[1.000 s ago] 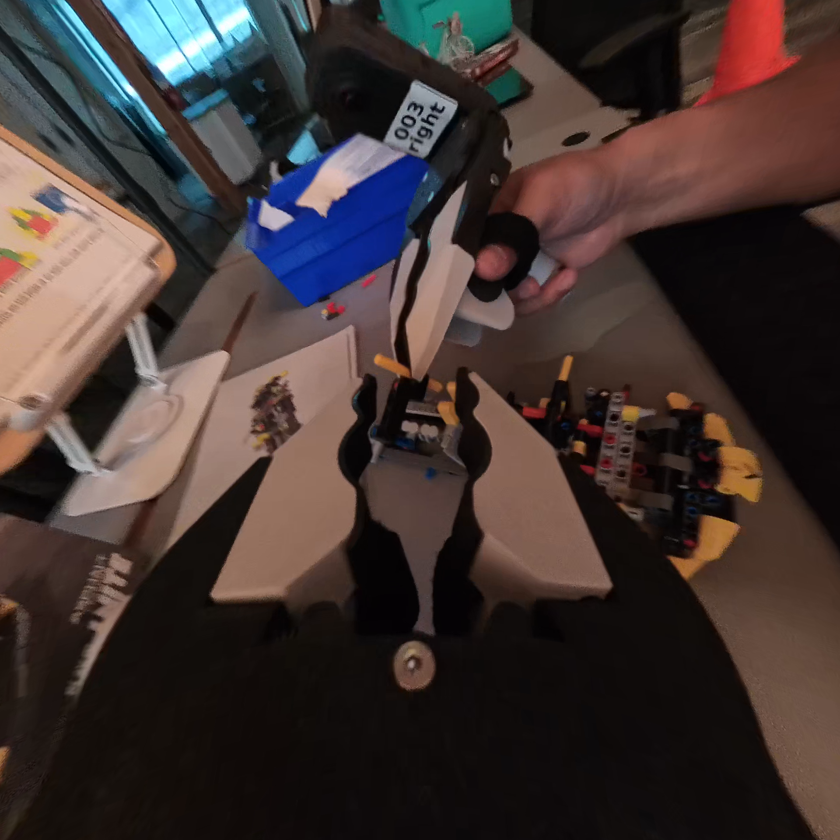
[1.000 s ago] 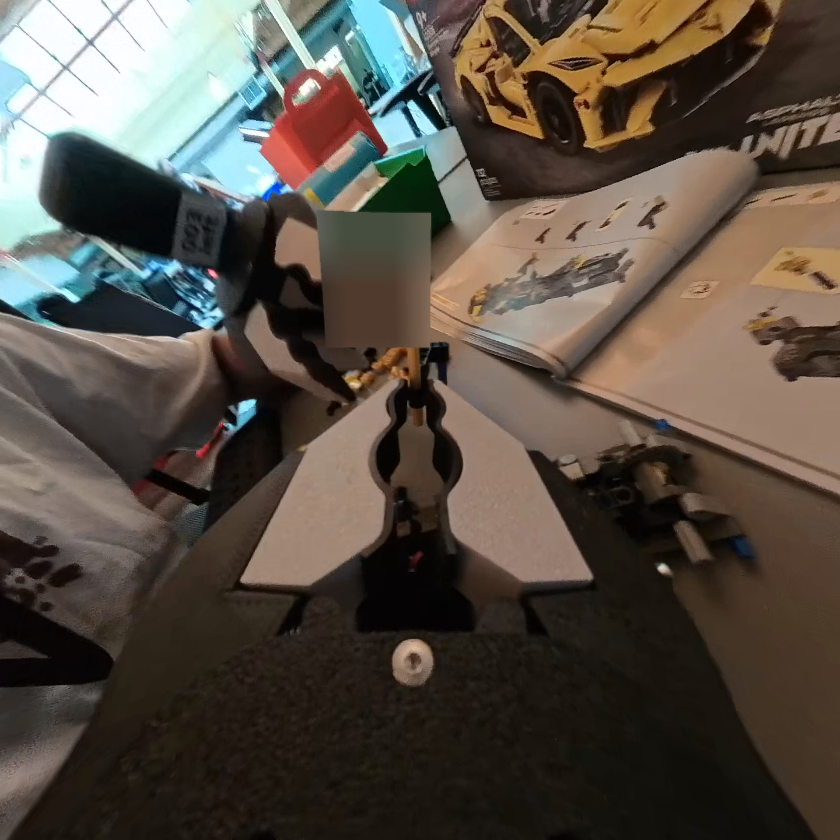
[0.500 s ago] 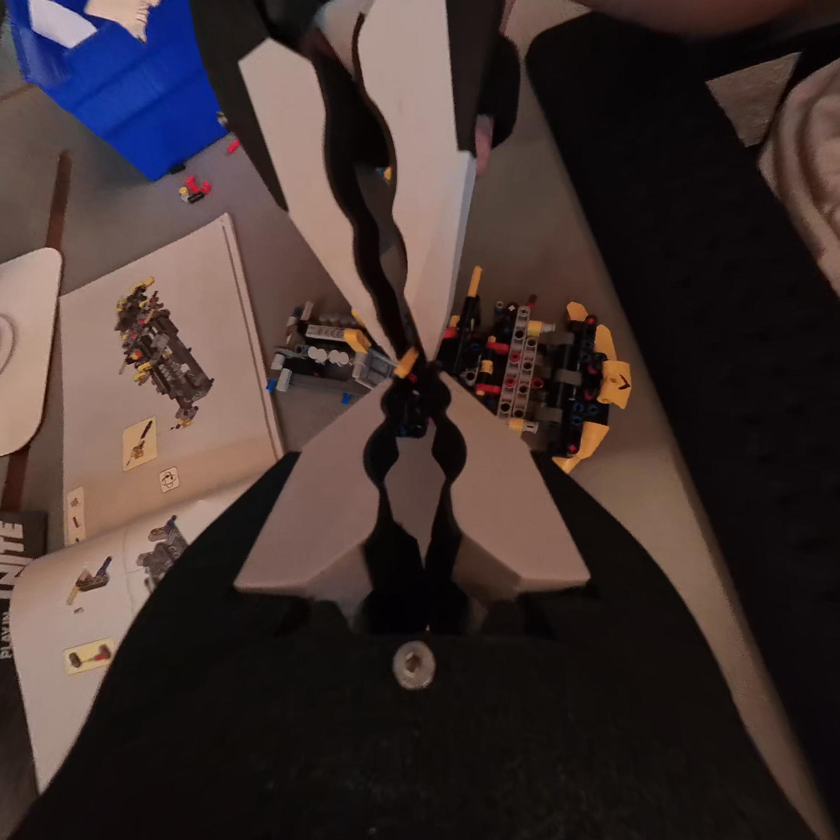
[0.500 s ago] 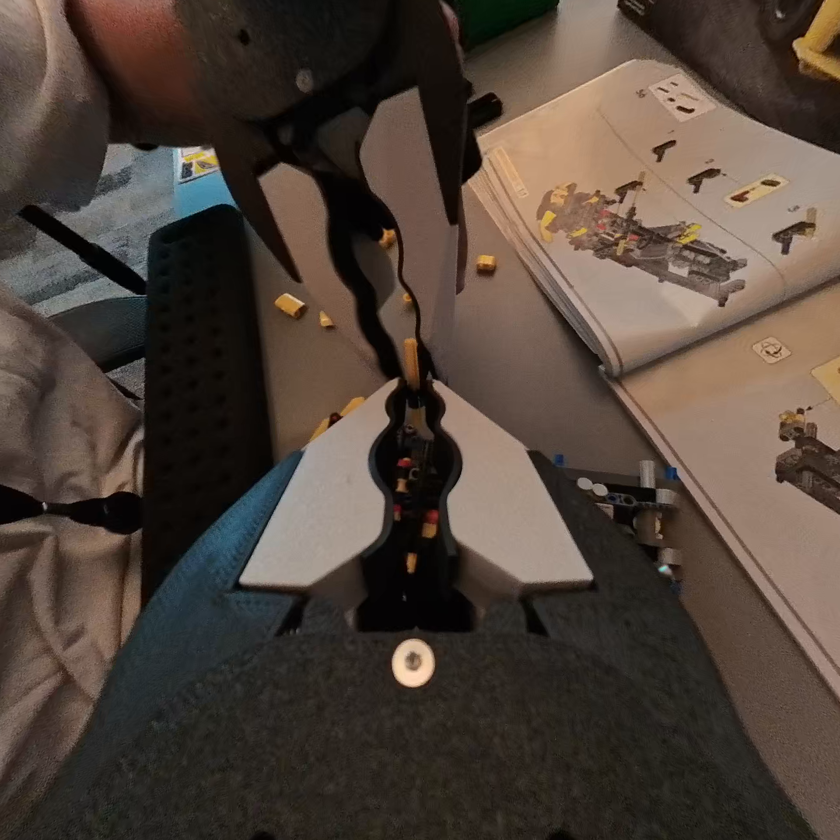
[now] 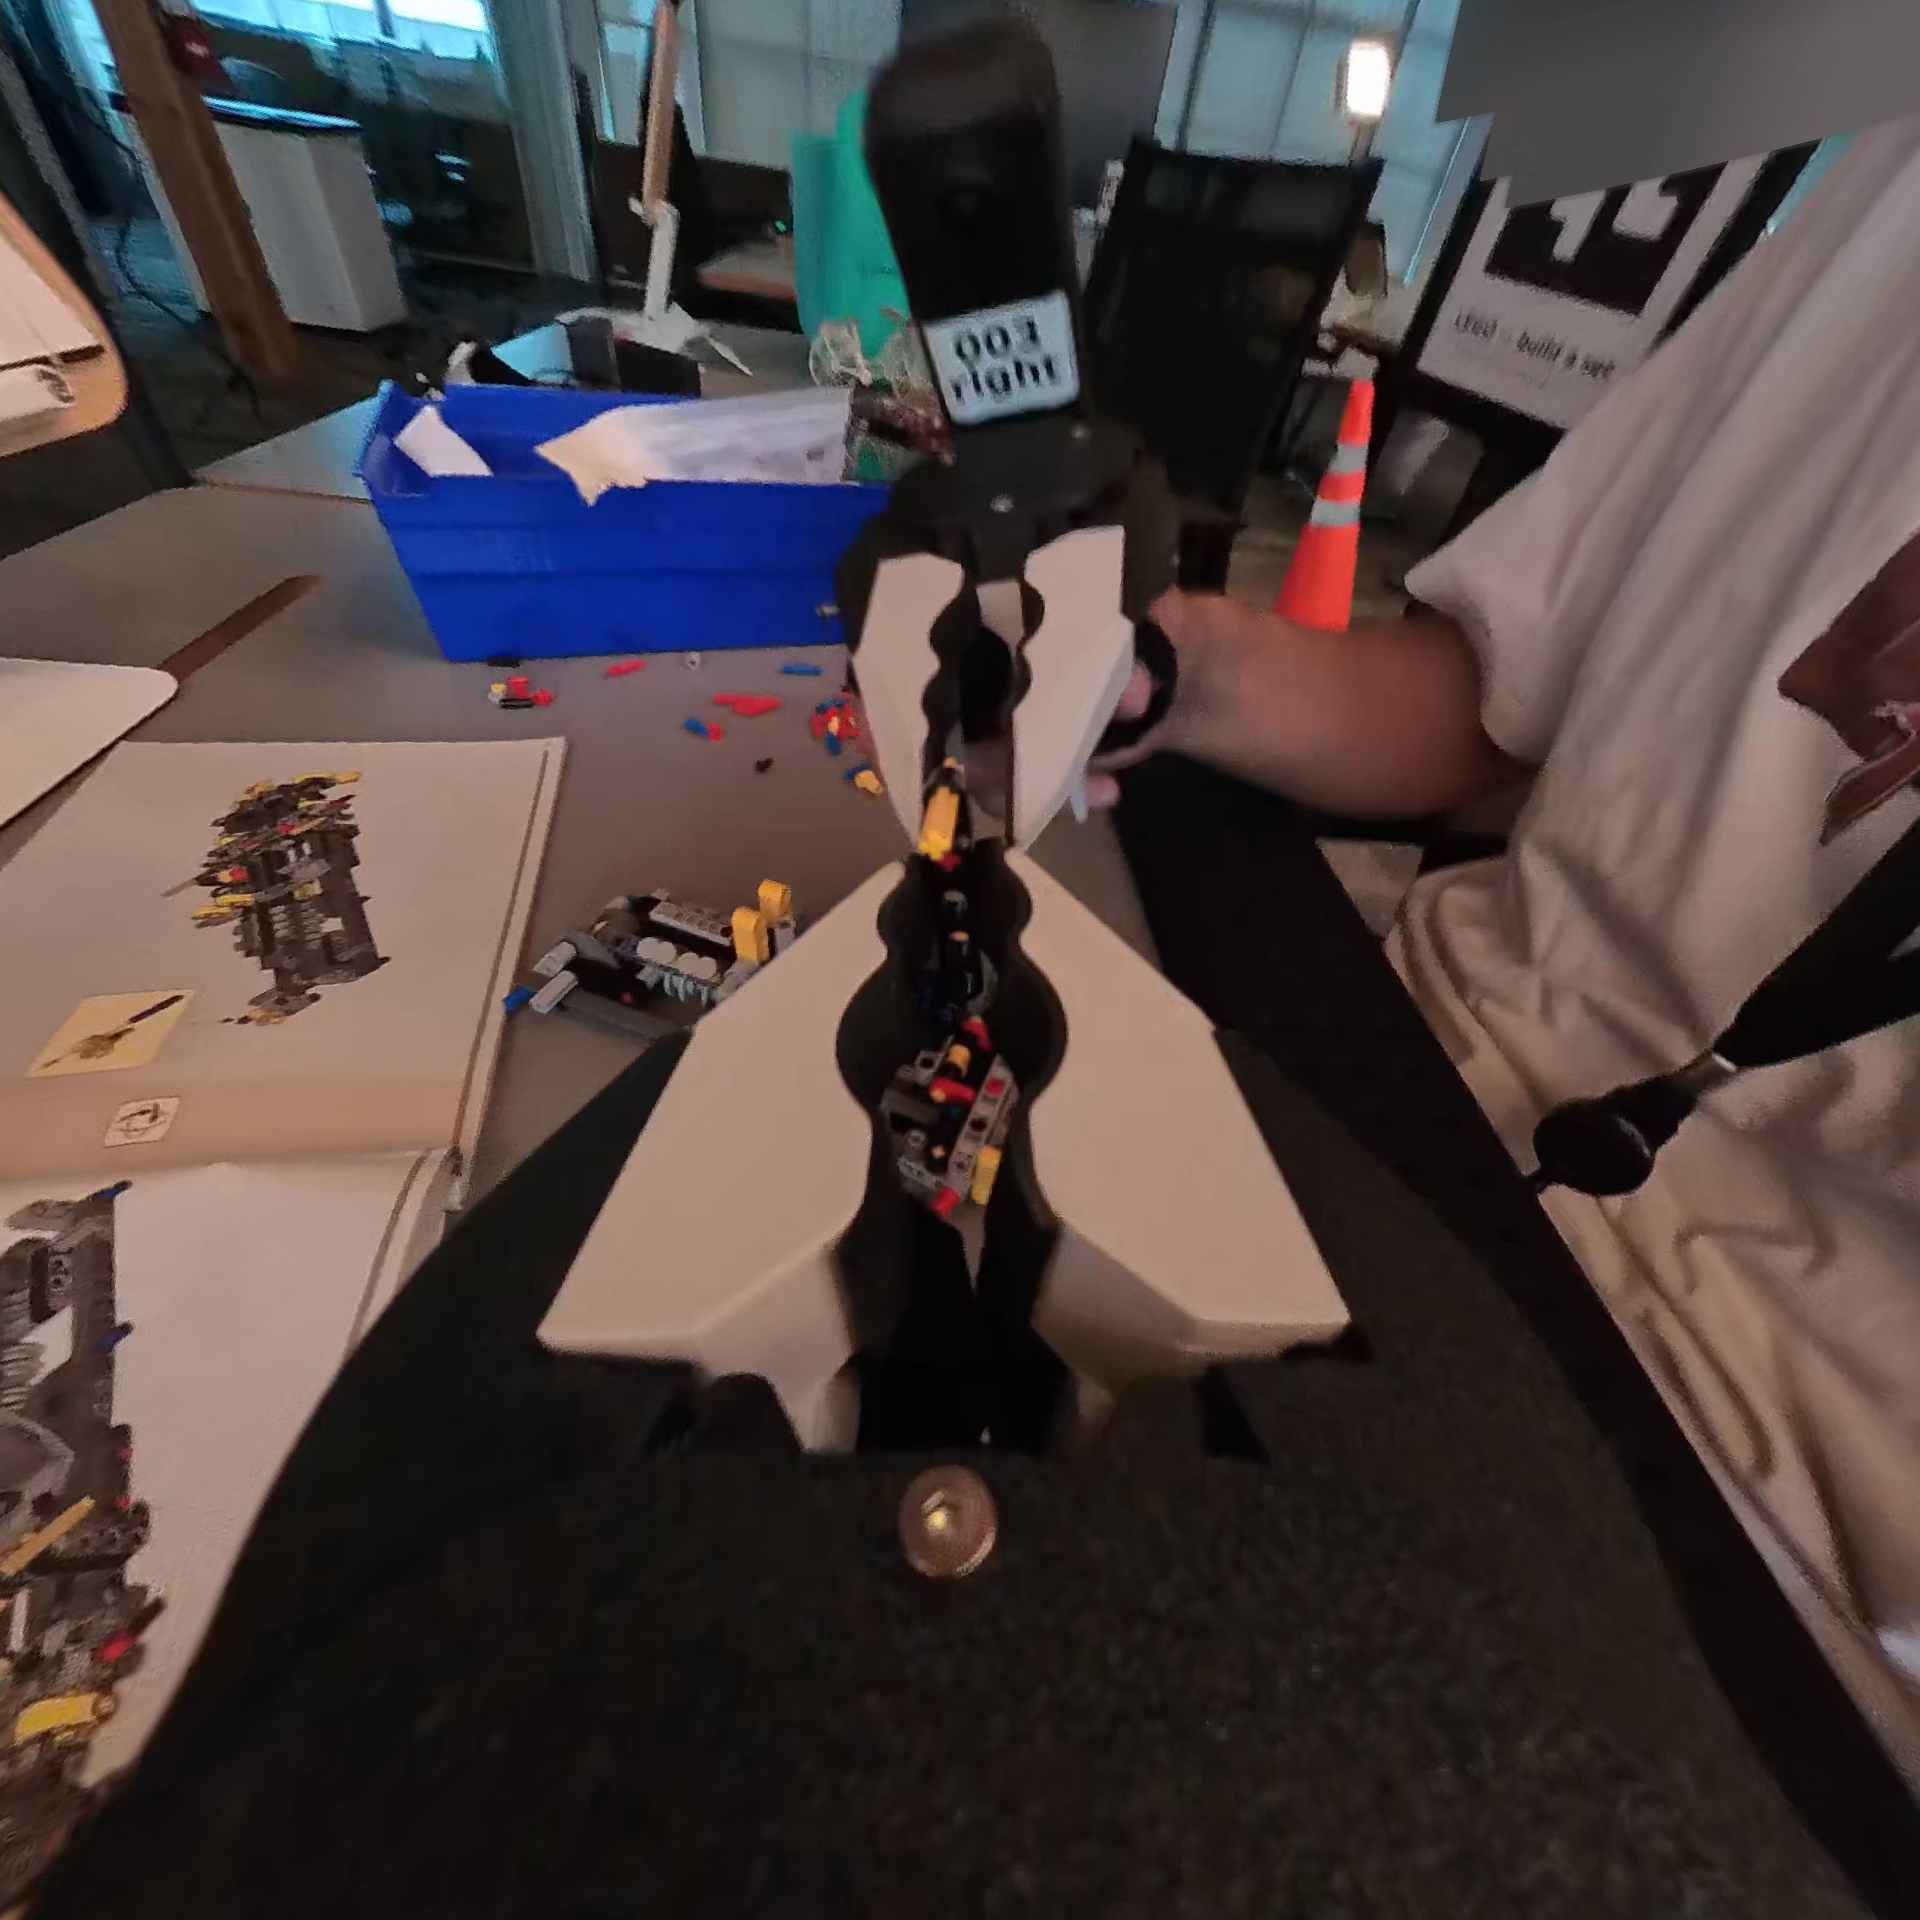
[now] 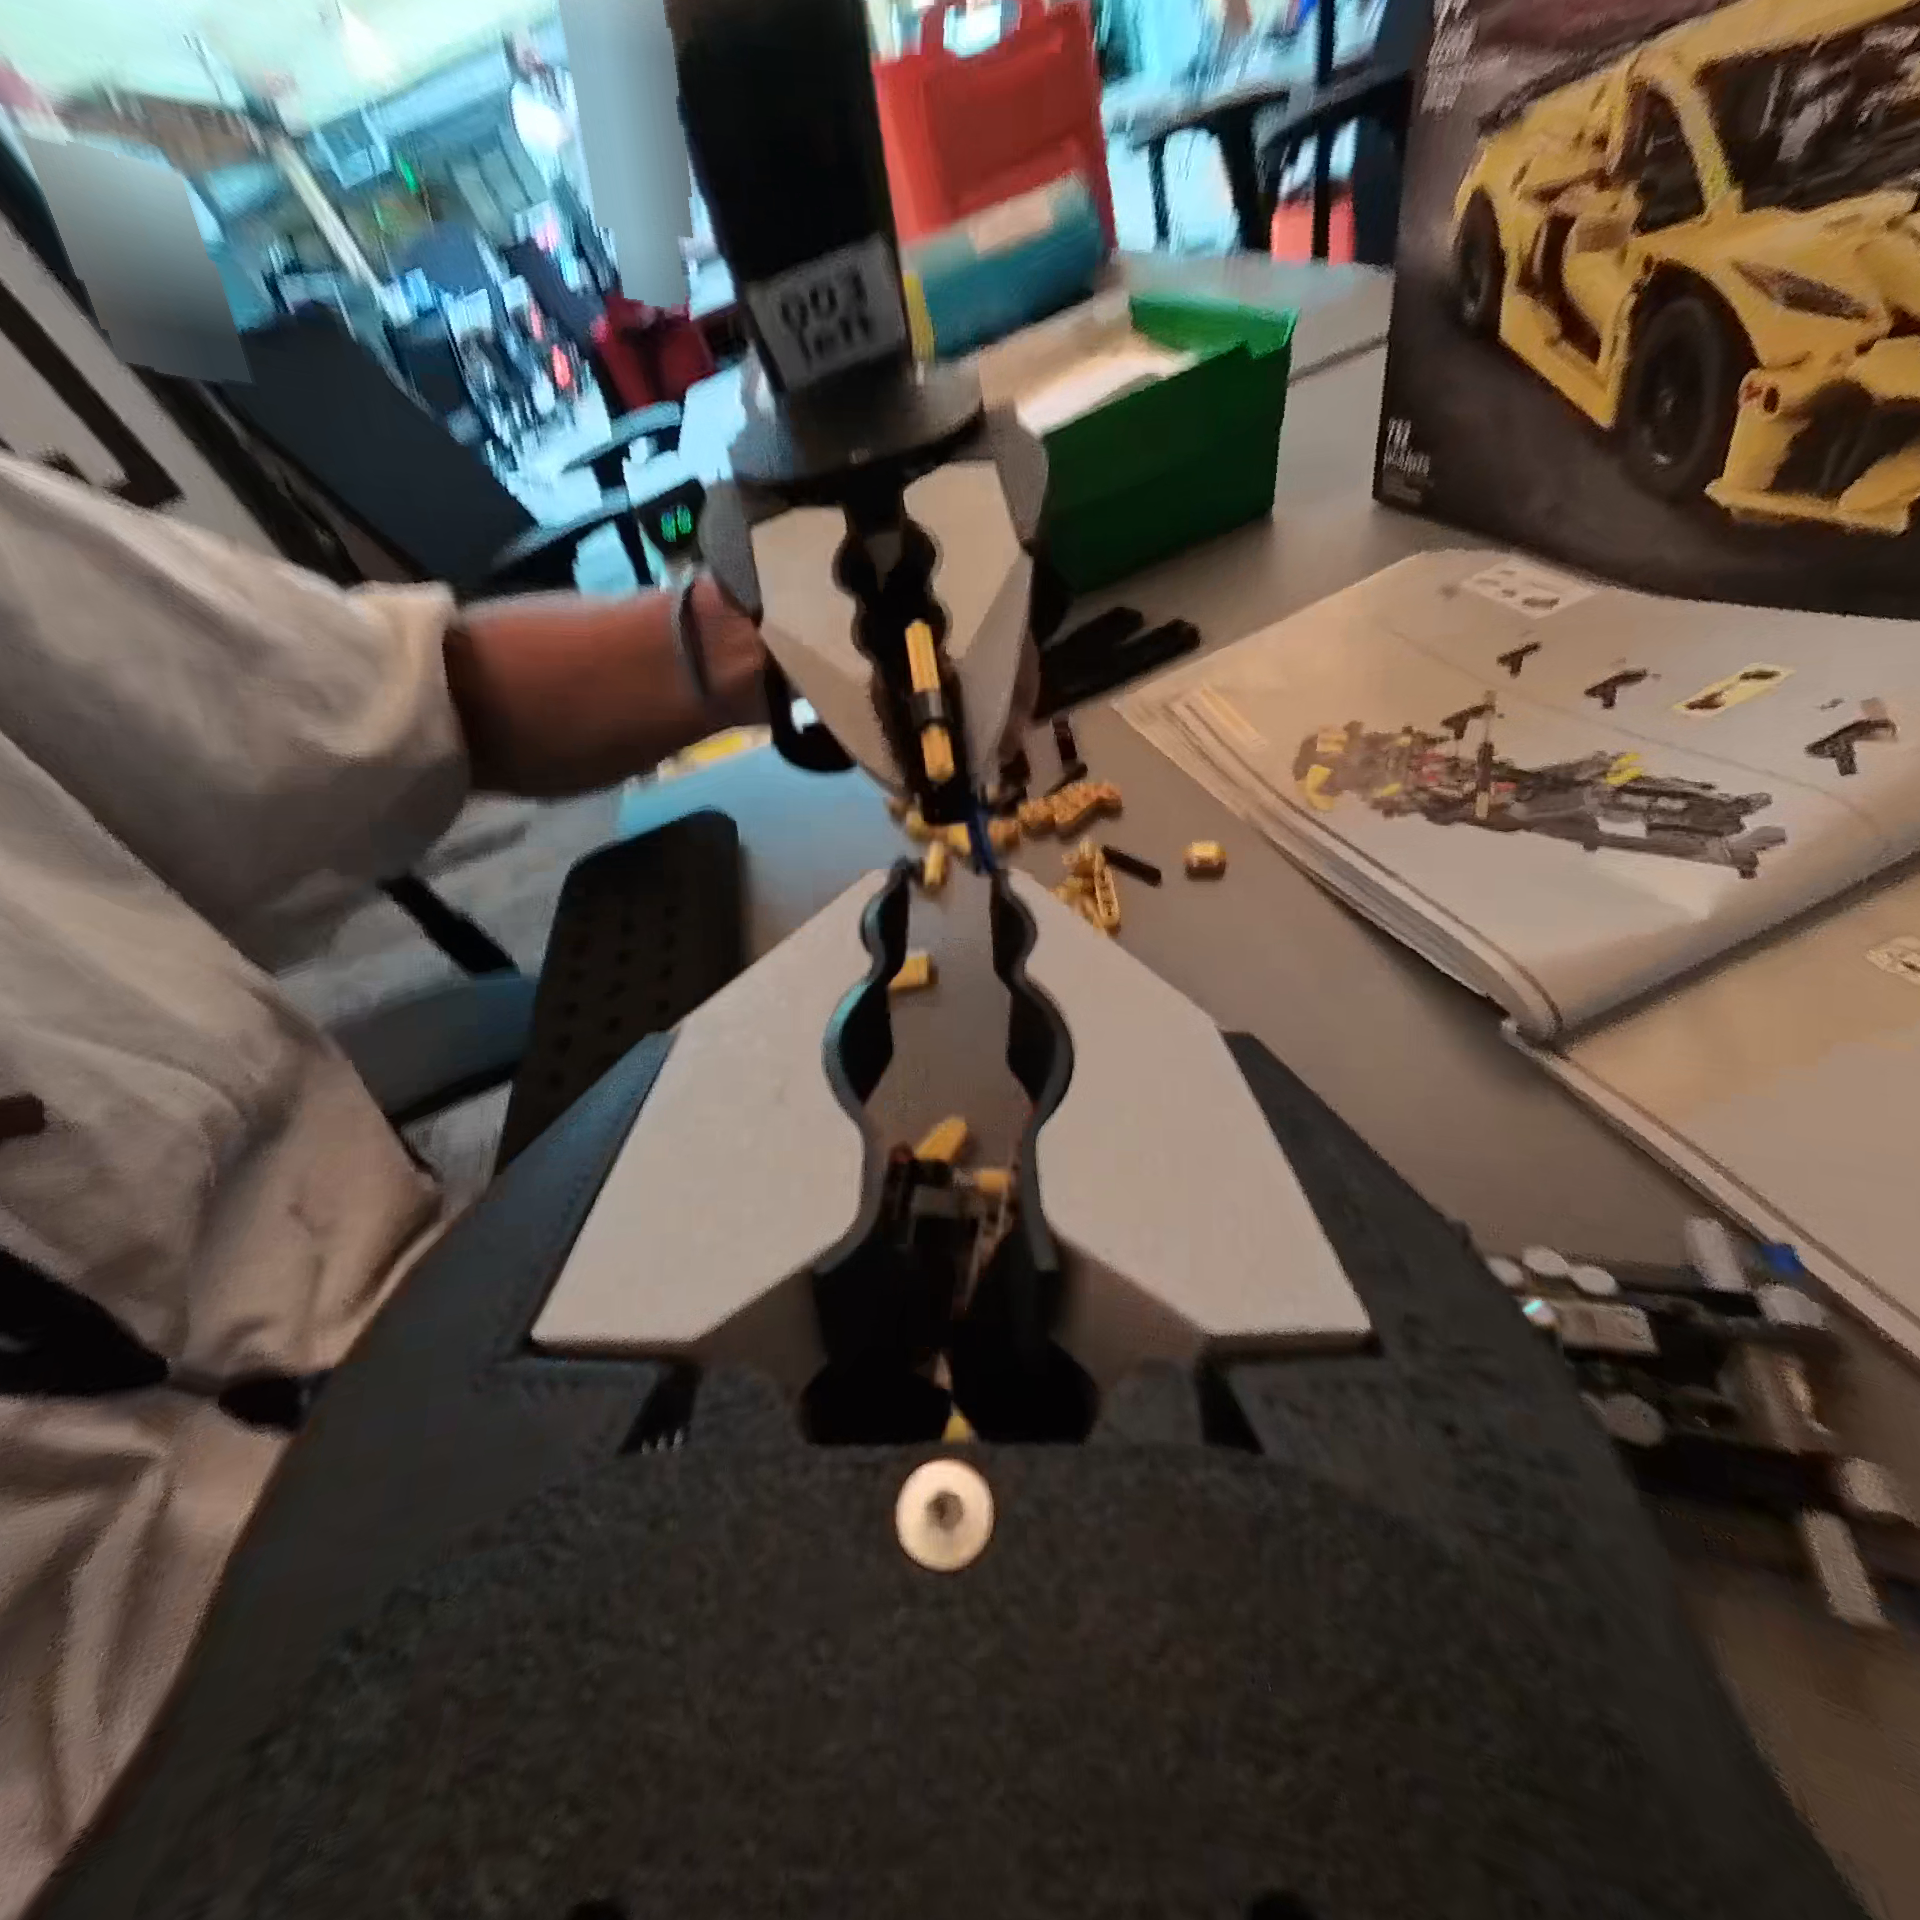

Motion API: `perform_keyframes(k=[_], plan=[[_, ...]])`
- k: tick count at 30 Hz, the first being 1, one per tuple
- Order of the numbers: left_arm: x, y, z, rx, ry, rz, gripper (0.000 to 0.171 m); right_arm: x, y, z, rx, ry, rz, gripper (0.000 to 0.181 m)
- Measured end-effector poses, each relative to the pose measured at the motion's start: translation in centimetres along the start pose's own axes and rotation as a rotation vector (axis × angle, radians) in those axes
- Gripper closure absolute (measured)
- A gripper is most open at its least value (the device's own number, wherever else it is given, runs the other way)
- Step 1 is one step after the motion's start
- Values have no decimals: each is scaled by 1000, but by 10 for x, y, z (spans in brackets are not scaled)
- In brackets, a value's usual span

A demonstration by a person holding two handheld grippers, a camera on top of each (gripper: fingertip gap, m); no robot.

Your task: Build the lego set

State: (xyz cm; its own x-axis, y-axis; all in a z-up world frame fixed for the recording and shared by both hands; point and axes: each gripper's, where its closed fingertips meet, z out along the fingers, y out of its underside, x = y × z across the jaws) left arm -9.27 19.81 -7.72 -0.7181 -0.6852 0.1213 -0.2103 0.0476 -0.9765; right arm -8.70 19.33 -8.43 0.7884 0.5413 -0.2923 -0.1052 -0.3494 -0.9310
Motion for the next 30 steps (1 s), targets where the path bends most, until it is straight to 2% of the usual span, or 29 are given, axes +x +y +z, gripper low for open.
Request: perform_keyframes(k=[3,5,9,11,17,22,25,30], plan=[[-11,0,-1,19,-106,-26,167,-2,-11,1,176,-10,52,167],[-16,-6,-2,75,-163,-72,167,4,-11,0,271,1,93,169],[-5,-14,-2,212,-102,-147,167,15,-12,-6,326,8,176,167],[3,-5,-1,189,-8,-181,167,17,-12,-9,331,12,166,168],[-12,19,3,160,24,-269,167,13,-4,-3,284,-37,173,169],[-11,13,1,232,74,-333,167,14,3,4,235,-22,158,169],[-7,5,0,292,126,-375,168,11,-2,5,258,-43,155,169],[1,-1,1,318,182,-384,167,4,-11,4,297,-80,143,169]])
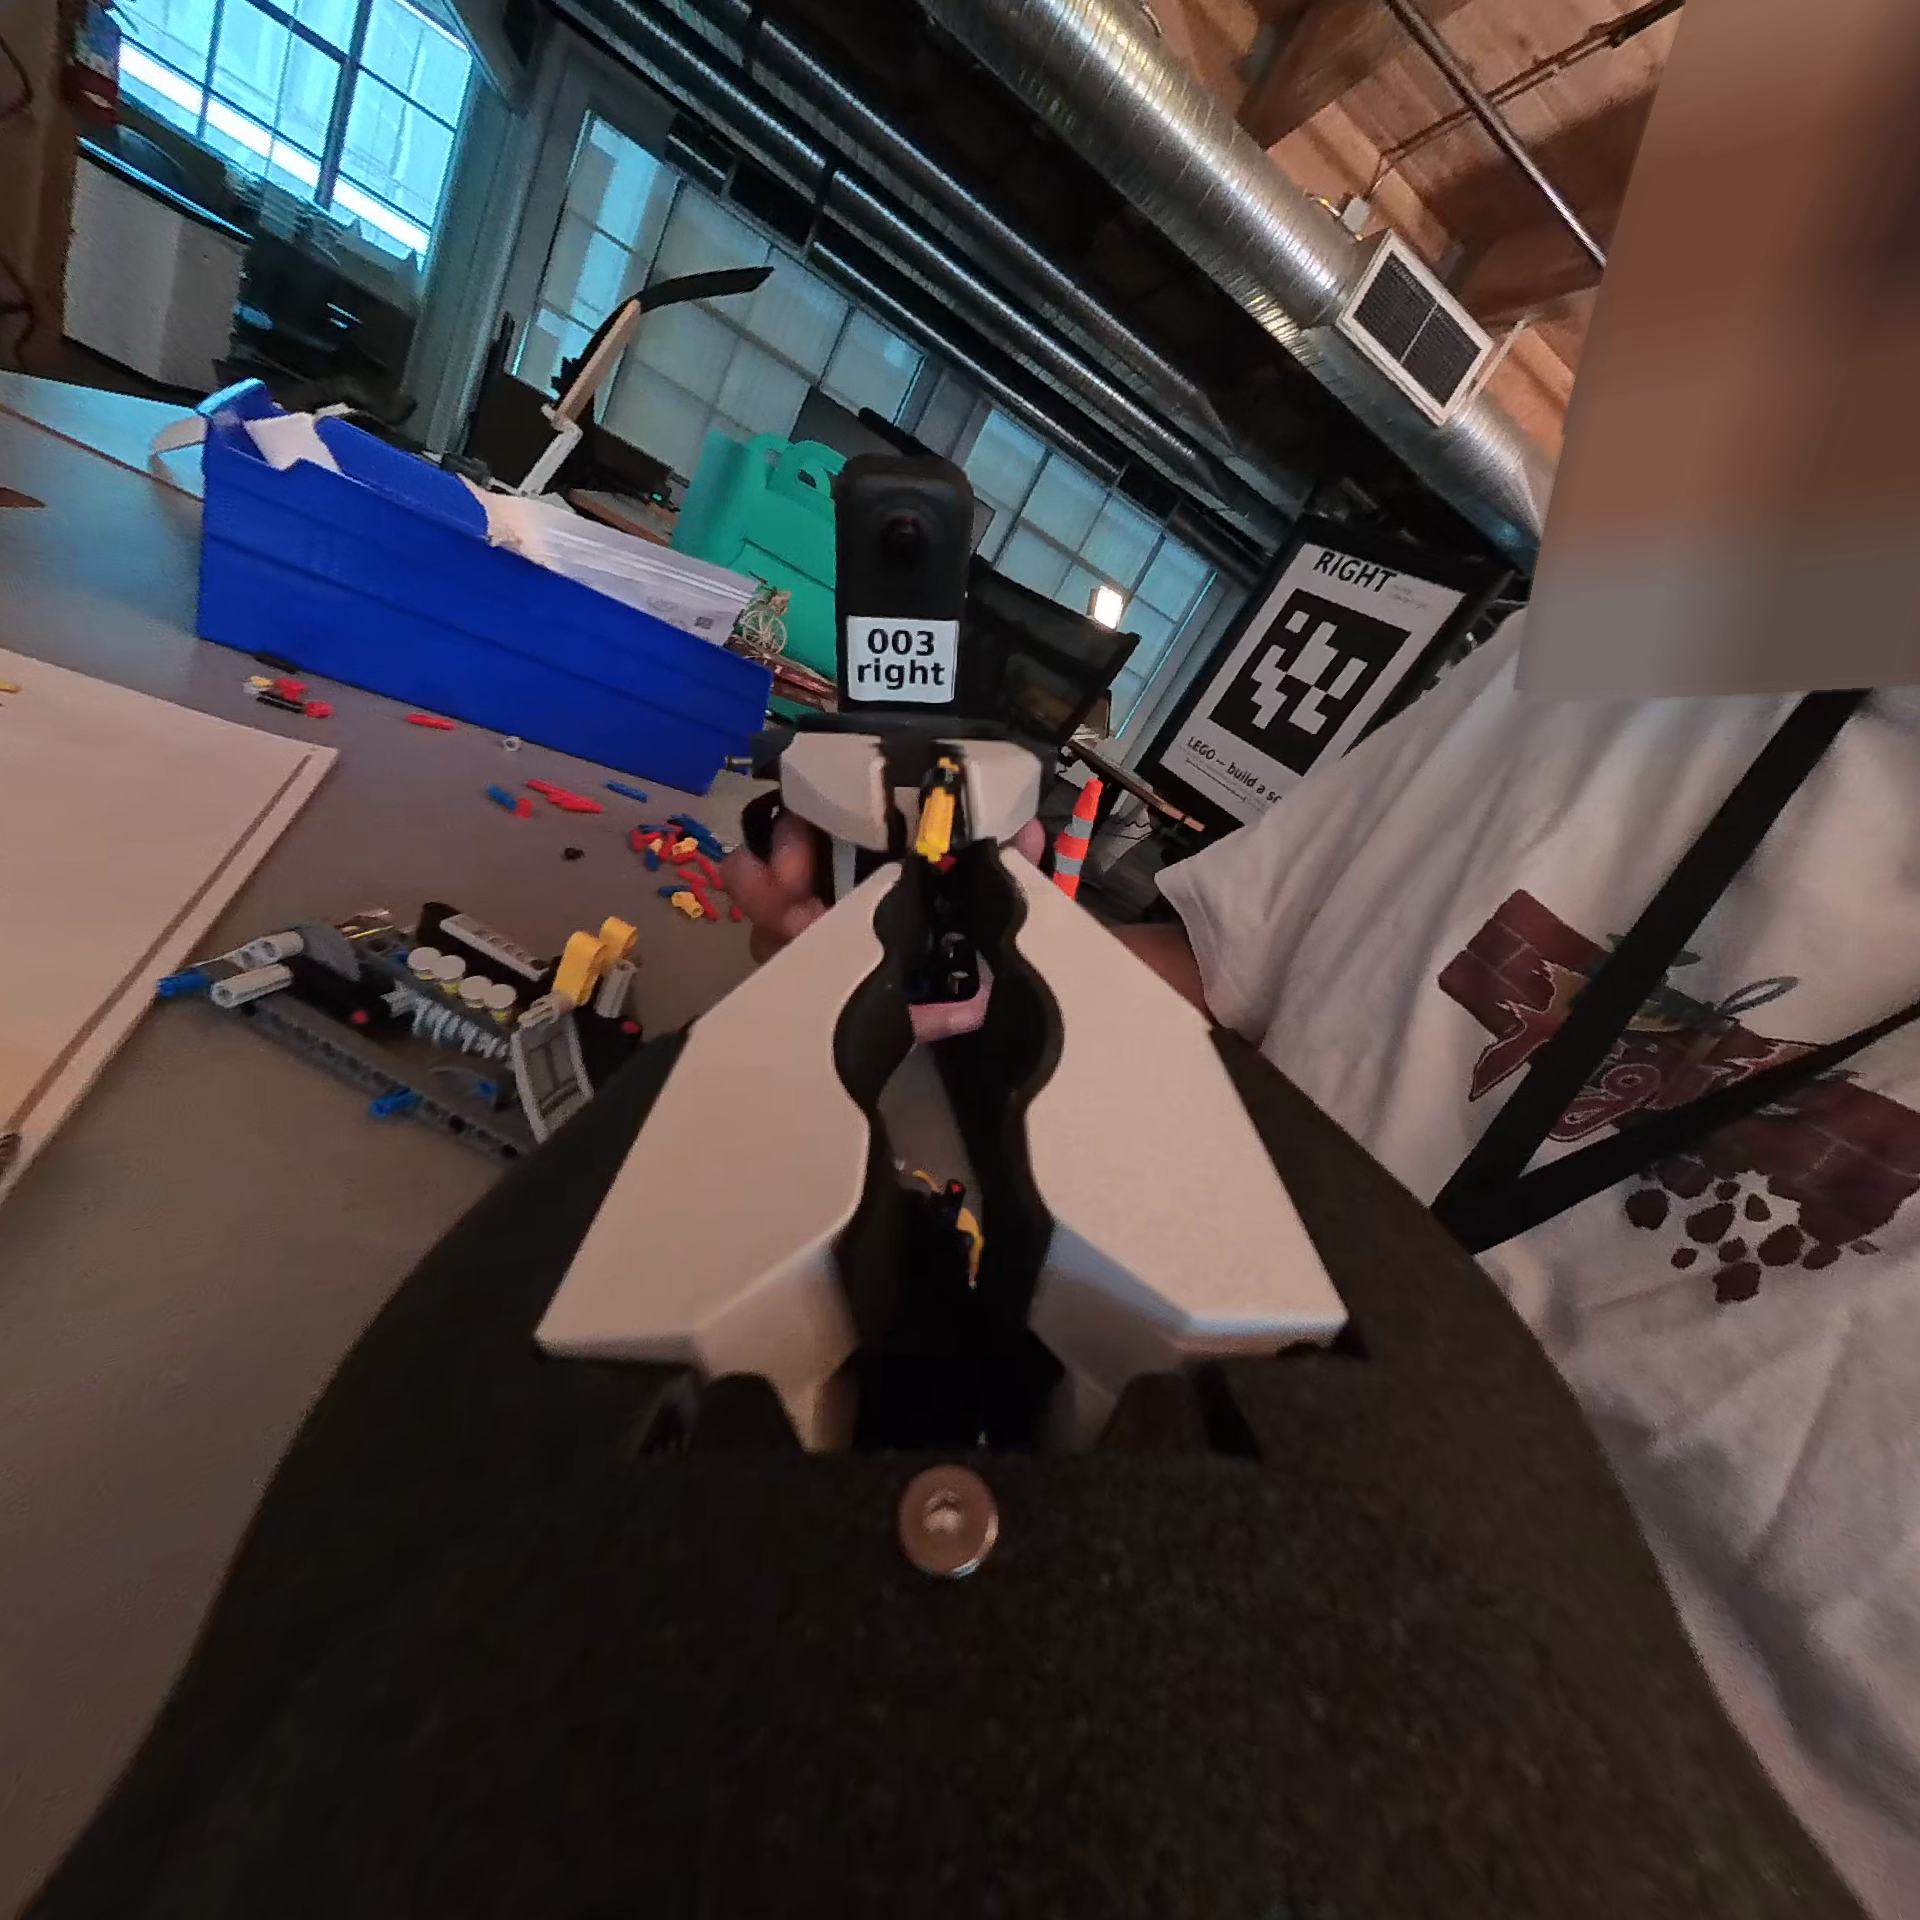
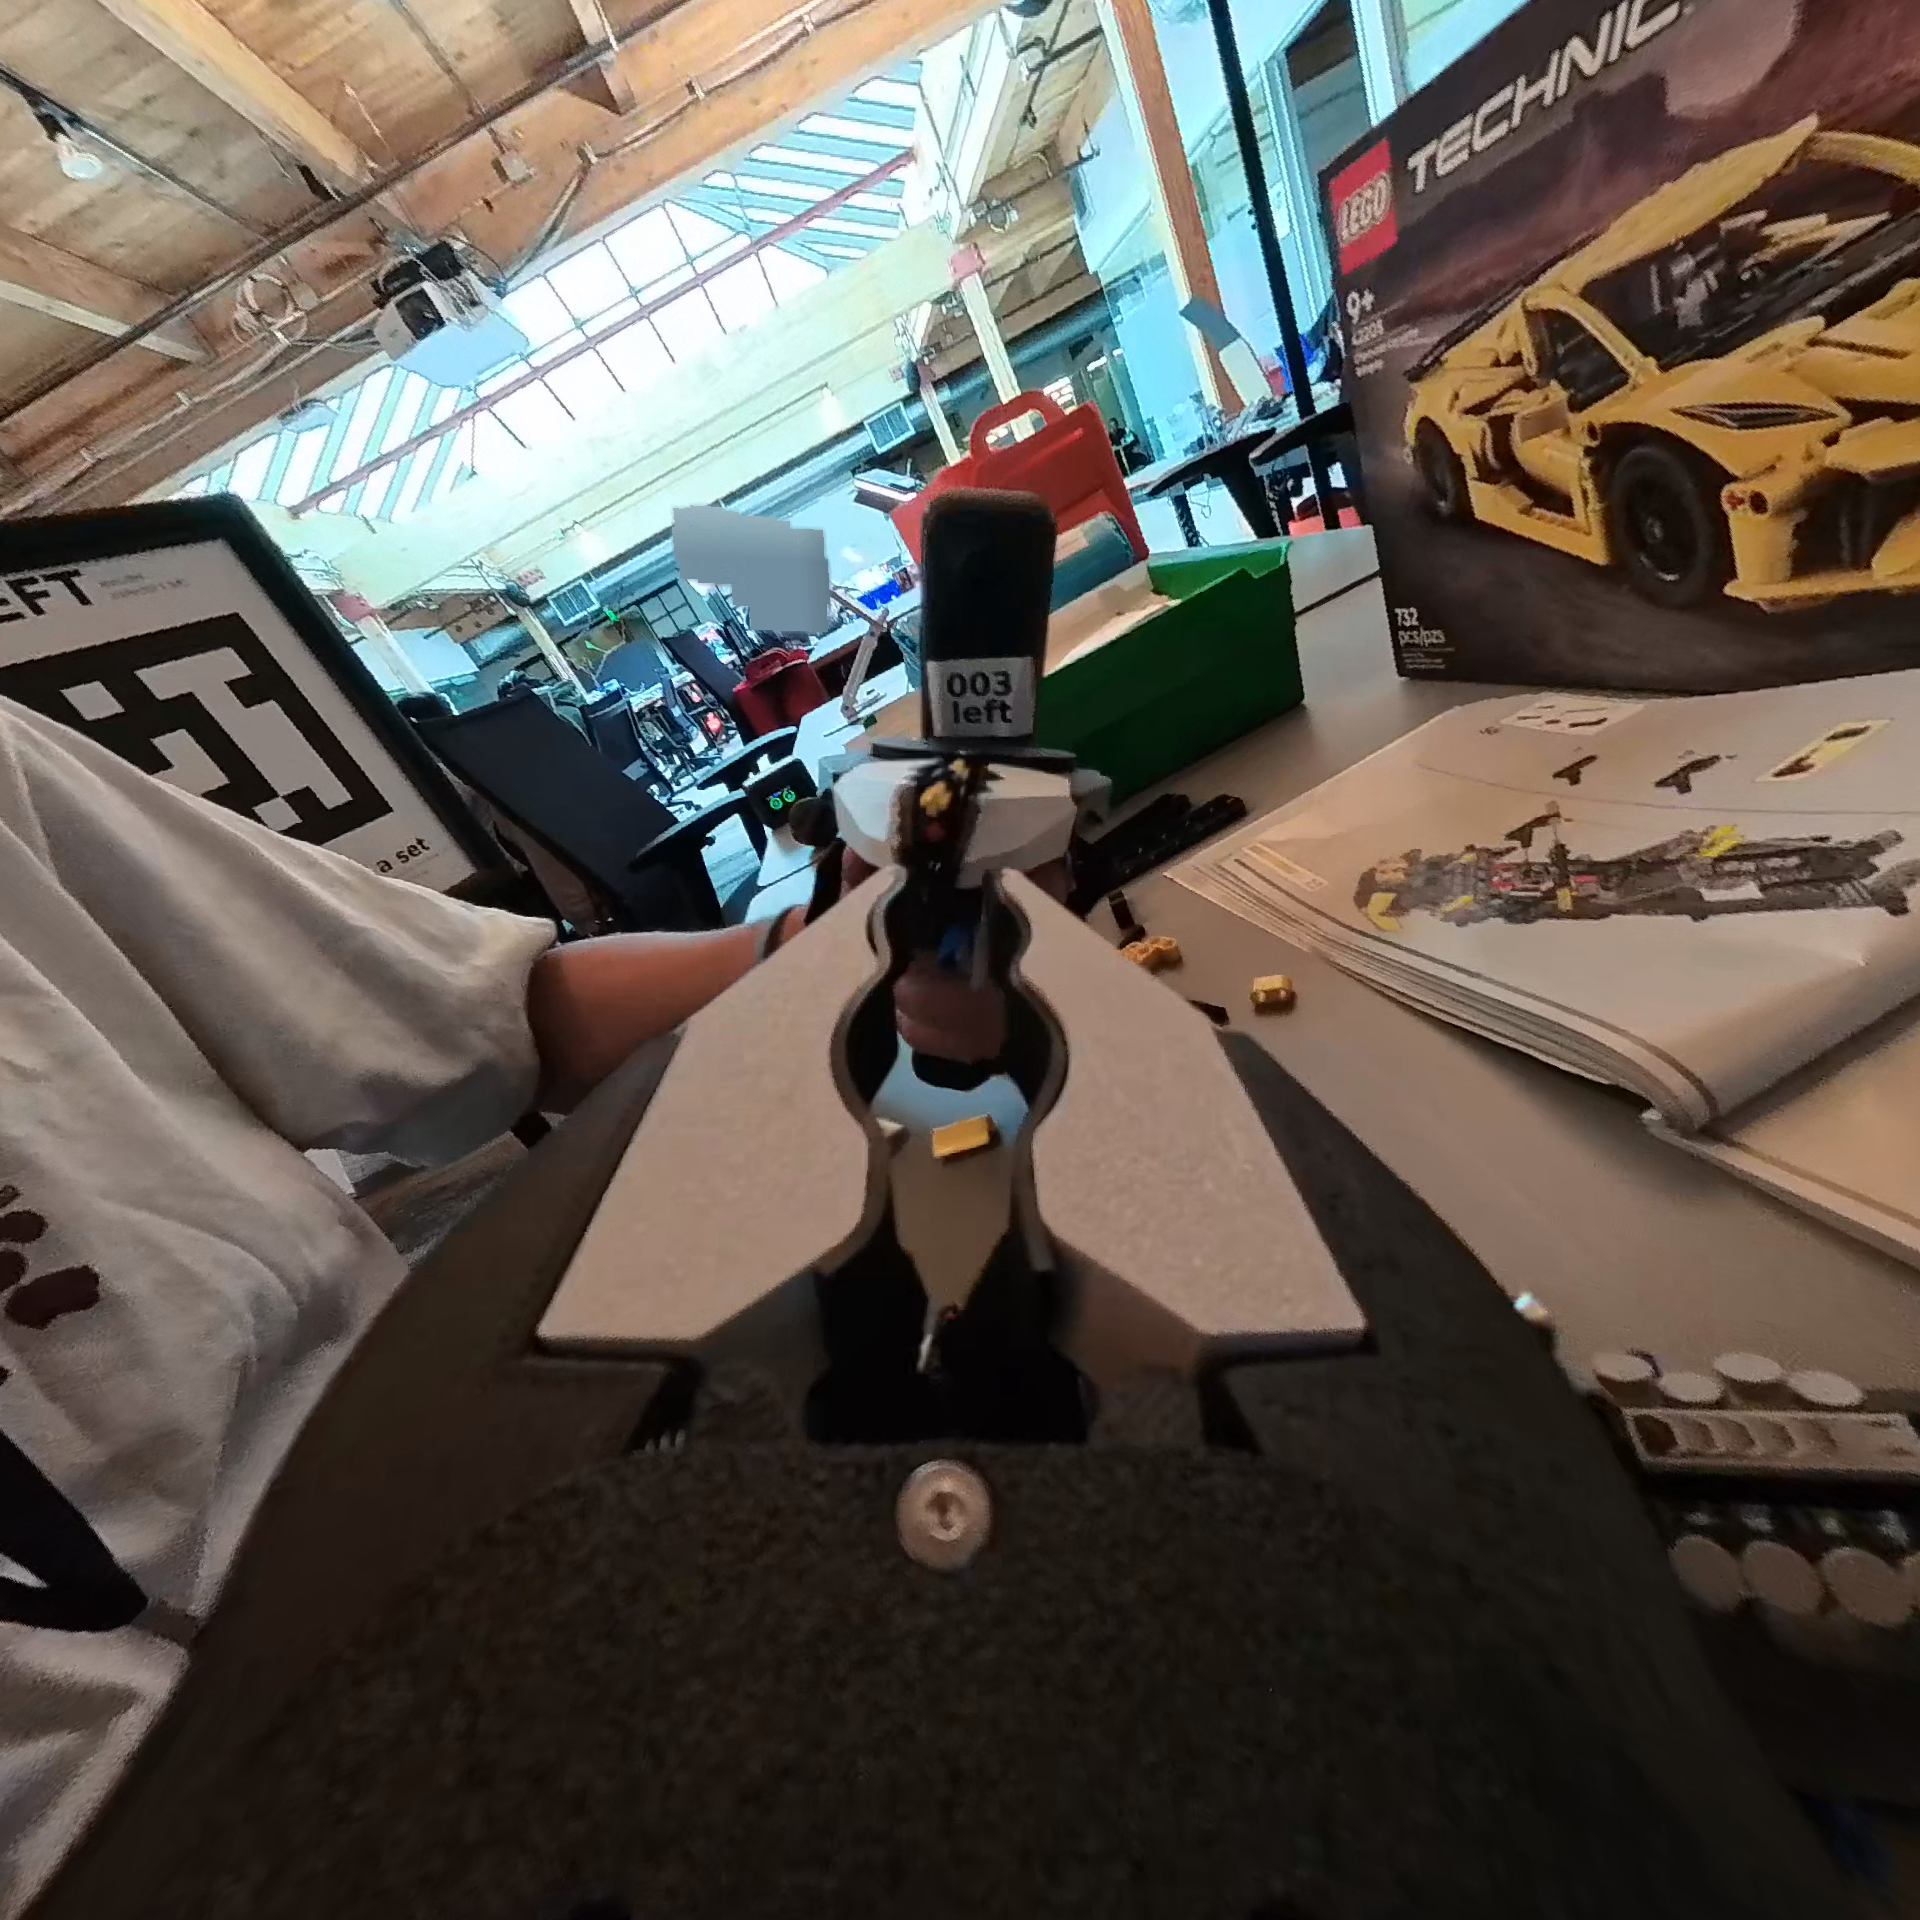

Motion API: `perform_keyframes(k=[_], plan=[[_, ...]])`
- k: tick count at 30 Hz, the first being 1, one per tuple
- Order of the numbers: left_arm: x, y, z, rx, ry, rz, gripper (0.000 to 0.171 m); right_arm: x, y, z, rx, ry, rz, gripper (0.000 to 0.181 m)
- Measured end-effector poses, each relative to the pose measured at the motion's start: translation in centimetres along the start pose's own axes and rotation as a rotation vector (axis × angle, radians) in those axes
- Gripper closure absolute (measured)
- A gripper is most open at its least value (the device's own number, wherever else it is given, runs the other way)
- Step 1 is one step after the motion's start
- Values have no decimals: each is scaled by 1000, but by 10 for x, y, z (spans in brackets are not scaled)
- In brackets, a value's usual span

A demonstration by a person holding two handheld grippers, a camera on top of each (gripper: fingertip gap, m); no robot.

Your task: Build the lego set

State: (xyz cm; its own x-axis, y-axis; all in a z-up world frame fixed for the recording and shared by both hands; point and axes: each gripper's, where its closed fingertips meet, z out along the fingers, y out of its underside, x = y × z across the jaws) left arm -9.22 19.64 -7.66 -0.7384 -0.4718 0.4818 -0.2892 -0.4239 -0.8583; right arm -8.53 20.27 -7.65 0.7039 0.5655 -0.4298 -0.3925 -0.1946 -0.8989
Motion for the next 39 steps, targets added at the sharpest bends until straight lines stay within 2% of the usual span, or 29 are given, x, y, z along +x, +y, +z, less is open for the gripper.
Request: perform_keyframes(k=[4,9,21,25,30,36,39], plan=[[0,9,4,-47,-6,22,167,-6,-7,-3,37,-28,-10,170],[-1,15,5,-84,-21,38,167,-4,-3,-4,14,-22,-9,178],[-4,17,3,-110,-73,83,167,-1,6,-1,-42,14,-62,178],[-4,9,2,-71,-93,117,165,-2,7,-1,-43,11,-66,178],[-2,10,3,-78,-95,139,167,-3,12,2,-69,6,-69,178],[-3,20,0,-161,-114,224,167,-3,22,0,-135,-1,-75,178],[-12,35,-9,-314,-171,339,167,13,37,-20,-268,107,-72,163]])
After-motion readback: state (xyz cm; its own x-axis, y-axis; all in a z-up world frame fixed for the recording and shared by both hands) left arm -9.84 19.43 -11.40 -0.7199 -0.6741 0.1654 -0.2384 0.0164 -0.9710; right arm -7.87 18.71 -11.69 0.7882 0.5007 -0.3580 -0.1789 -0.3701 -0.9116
